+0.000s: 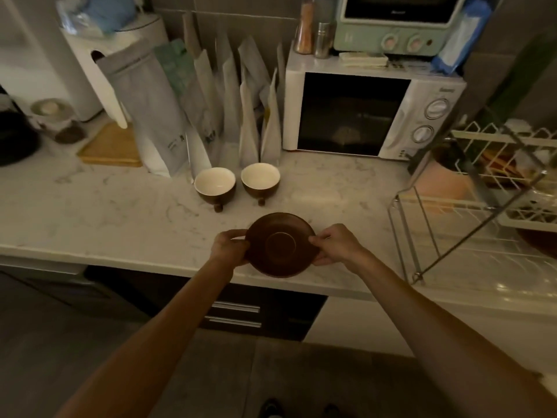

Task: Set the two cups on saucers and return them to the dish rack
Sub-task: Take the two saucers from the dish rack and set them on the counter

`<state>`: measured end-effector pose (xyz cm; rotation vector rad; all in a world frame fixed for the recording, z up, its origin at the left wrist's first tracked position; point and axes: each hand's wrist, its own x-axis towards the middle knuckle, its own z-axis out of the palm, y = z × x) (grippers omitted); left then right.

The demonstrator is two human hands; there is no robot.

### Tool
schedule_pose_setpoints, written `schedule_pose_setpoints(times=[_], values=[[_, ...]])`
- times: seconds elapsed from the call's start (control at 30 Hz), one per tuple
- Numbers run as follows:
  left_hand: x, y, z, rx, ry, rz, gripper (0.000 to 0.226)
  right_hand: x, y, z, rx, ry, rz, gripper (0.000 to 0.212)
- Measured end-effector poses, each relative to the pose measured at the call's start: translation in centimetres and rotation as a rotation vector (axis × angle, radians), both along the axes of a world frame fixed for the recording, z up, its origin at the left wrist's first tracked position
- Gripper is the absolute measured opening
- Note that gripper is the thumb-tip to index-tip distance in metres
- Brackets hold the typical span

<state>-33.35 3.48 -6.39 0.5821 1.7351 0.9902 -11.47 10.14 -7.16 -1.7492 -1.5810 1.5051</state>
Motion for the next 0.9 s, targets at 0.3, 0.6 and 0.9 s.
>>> schedule_pose_setpoints(times=[0.3, 0.6, 0.9], values=[[-2.4, 2.6, -1.9, -0.009, 0.061, 0.038, 0.037, -3.2, 2.1, -1.7, -0.028, -0.024, -0.059, 0.017], [-3.6, 4.0, -3.3, -0.036, 0.112, 0.012, 0.039, -4.2, 3.1, -2.0, -0.038, -0.042, -0.059, 0.019], [-3.6, 4.2, -4.0, -0.043, 0.162, -0.02, 0.038, -4.0, 2.7, -2.1, -0.058, -0.012, -0.054, 0.018]])
